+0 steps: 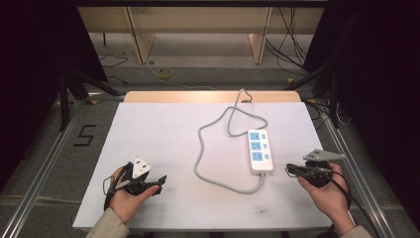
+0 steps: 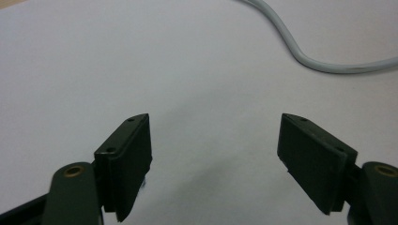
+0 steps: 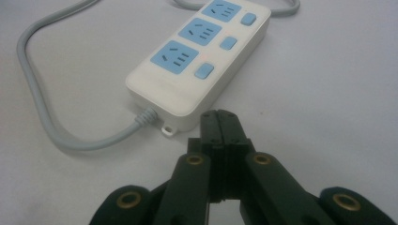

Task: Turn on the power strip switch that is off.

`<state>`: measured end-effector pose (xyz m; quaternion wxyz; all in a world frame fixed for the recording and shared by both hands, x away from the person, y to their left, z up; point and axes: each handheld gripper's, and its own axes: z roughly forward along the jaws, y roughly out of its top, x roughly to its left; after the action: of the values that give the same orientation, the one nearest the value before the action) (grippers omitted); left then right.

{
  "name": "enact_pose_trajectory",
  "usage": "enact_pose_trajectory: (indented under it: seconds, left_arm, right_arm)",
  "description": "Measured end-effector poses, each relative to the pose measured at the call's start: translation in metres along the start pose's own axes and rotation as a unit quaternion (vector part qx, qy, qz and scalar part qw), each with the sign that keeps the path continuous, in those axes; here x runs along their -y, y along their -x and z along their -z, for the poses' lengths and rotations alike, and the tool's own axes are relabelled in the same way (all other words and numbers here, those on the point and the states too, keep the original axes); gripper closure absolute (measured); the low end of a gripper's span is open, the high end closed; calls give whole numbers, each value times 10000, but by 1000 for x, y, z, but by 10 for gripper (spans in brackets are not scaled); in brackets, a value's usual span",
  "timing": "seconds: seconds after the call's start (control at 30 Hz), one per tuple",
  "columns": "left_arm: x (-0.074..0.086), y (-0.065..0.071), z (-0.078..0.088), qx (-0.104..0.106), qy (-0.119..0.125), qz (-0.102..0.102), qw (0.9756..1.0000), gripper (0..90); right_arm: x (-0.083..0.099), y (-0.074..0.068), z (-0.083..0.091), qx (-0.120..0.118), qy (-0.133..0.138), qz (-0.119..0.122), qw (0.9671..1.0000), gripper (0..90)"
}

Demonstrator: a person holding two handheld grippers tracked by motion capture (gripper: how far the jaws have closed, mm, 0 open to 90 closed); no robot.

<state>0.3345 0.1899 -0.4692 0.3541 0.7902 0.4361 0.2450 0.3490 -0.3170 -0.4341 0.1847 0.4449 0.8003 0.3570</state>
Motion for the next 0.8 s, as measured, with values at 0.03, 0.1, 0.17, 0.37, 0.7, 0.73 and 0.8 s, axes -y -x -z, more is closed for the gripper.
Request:
enact_pose_trajectory:
  seconds: [0.03,0.1,0.17,0.37,0.7,0.73,0.8]
  left_arm:
    - [0,0,0,-1,-2,1,10000,262]
    - [0,0,0,-7,-2,-2,10000,262]
    - [0,0,0,-10,1,-6,10000,263]
    - [0,0,0,-15,3,-15,10000,263]
    - [0,0,0,-50,11,-27,10000,264]
    - [0,0,1,-52,11,-30,10000,265]
    - [0,0,0,-52,10,-37,10000,265]
  right_arm:
    - [-1,0,0,10,-9,-3,10000,900]
    - [-2,0,0,4,-25,-4,10000,900]
    - [-4,0,0,17,-48,-2,10000,900]
    - [-9,0,-2,24,-104,19,9999,900]
    - [-19,0,-6,-13,-224,-3,9997,900]
    - [-20,0,-6,-15,-237,-6,9997,900]
    - [-23,0,-7,-22,-273,1,9996,900]
